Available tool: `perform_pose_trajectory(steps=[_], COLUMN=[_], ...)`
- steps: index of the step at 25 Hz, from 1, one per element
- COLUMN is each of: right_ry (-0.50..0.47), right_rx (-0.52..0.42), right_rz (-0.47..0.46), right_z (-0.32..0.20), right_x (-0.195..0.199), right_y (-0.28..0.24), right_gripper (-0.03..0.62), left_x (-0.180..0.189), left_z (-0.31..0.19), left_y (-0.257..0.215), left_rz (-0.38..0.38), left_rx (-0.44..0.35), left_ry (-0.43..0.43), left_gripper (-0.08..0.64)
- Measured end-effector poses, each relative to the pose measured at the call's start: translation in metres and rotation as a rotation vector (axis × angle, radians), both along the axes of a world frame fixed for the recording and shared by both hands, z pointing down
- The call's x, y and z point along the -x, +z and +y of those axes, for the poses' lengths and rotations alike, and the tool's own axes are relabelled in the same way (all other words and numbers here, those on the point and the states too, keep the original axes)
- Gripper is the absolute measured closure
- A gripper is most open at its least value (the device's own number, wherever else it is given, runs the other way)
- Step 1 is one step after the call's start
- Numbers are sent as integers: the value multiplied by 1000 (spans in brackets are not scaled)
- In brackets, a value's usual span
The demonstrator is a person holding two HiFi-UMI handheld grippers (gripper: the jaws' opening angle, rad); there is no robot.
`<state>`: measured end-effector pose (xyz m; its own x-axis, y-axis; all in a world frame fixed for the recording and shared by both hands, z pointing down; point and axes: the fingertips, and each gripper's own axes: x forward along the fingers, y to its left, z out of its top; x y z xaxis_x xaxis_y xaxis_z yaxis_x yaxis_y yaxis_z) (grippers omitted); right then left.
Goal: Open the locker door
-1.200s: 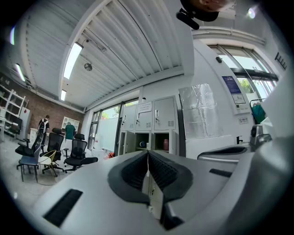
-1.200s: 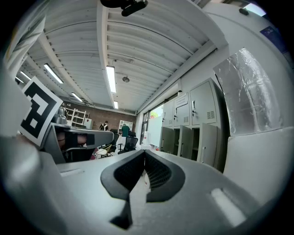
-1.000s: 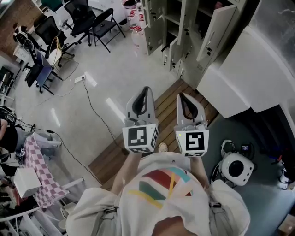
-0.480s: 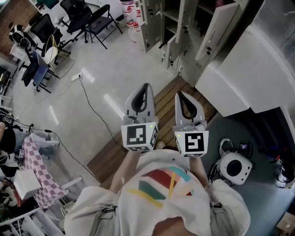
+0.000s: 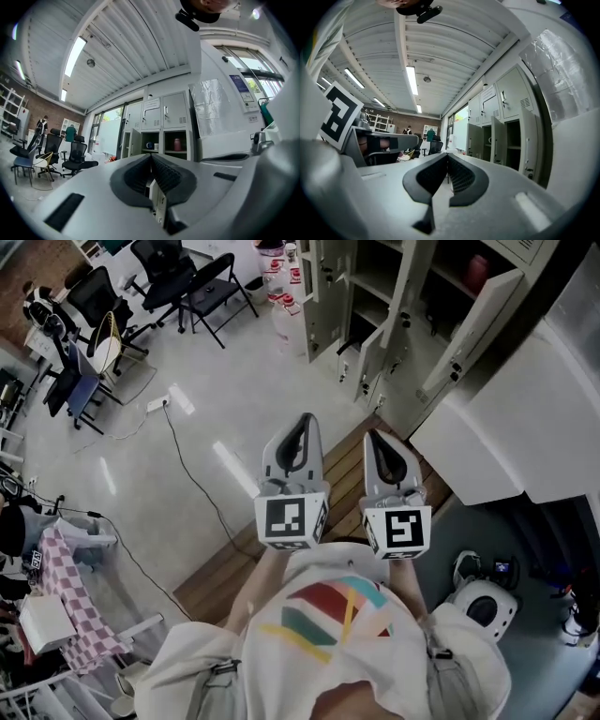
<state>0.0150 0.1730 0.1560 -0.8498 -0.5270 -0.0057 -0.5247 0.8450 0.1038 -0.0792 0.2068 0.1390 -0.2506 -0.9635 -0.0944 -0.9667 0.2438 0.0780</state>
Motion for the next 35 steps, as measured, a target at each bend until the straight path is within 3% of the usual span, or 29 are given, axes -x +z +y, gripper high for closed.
perform_pose_trajectory(steps=[4,10,17,21,28,35], right_ry=[-35,-30,60,121,273,265], right_rx=[-22,-29,-16,-33,48,47], right_rz=[2,-18,-19,2,48,28], right_z=[-19,-49,-93,-112,-138,-175], right_x=[61,124,168,169,124,112], right_y=[12,10,11,12,44,41], right_gripper=[586,587,586,586,586,586], left_x=[58,116,158,160,127,102], left_z=[-28,-69,-121,-148,-182,-219], left_y=[11,2,9,15,33,35], left_rz=[10,-7,-20,-15,28,37], left_rx=[-25,-57,-26,-10,11,28], left_ry=[-2,40,142,208,315,341], left_gripper=[543,543,543,543,543,544])
